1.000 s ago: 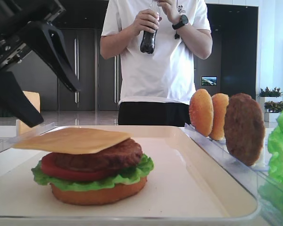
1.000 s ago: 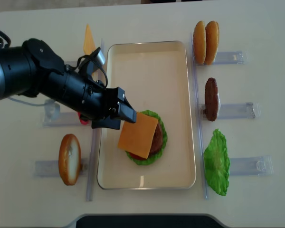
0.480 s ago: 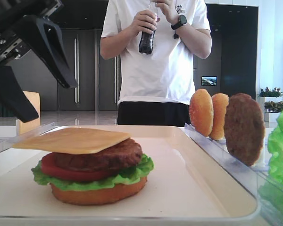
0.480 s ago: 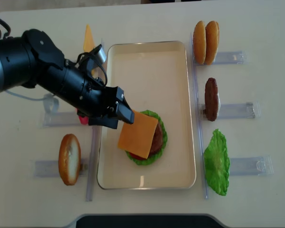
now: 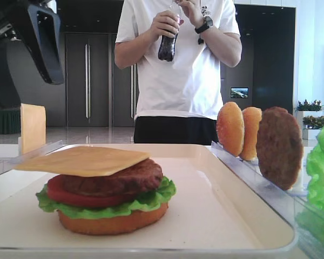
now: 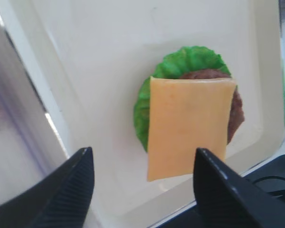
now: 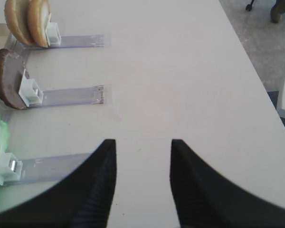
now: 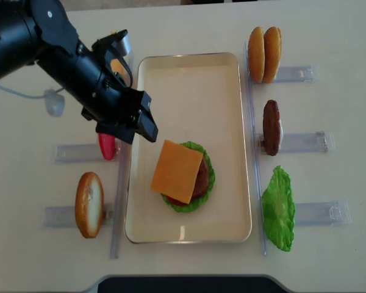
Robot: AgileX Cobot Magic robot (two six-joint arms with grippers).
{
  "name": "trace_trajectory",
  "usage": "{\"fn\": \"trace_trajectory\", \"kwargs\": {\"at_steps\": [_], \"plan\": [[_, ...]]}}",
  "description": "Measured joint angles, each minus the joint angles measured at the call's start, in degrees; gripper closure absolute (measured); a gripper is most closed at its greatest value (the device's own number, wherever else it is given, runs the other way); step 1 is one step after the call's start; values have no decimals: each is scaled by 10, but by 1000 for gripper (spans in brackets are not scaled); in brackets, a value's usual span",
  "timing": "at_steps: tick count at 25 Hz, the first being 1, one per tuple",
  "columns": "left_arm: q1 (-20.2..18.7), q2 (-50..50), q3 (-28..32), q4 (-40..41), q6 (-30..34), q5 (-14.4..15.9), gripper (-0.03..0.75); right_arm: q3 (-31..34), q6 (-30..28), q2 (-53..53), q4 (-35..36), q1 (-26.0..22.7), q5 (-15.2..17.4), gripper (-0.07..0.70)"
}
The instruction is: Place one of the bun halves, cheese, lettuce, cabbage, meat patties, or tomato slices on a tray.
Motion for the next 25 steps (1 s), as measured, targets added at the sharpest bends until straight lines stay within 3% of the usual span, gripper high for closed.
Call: {"fn": "trace_trajectory", "kwargs": {"at_steps": [6, 9, 14, 21, 25], "plan": [[0, 0, -79, 143, -76, 85, 257, 0, 0, 0, 0, 0, 0, 338], [0, 0, -101, 177, -86, 119, 260, 0, 0, 0, 0, 0, 0, 338], [27, 0, -105, 183, -91, 128, 263, 0, 0, 0, 0, 0, 0, 338], [151, -1, -105, 188, -78, 128, 263, 0, 0, 0, 0, 0, 0, 338], [205, -13, -105, 231, -74, 128, 263, 0, 0, 0, 0, 0, 0, 338]]}}
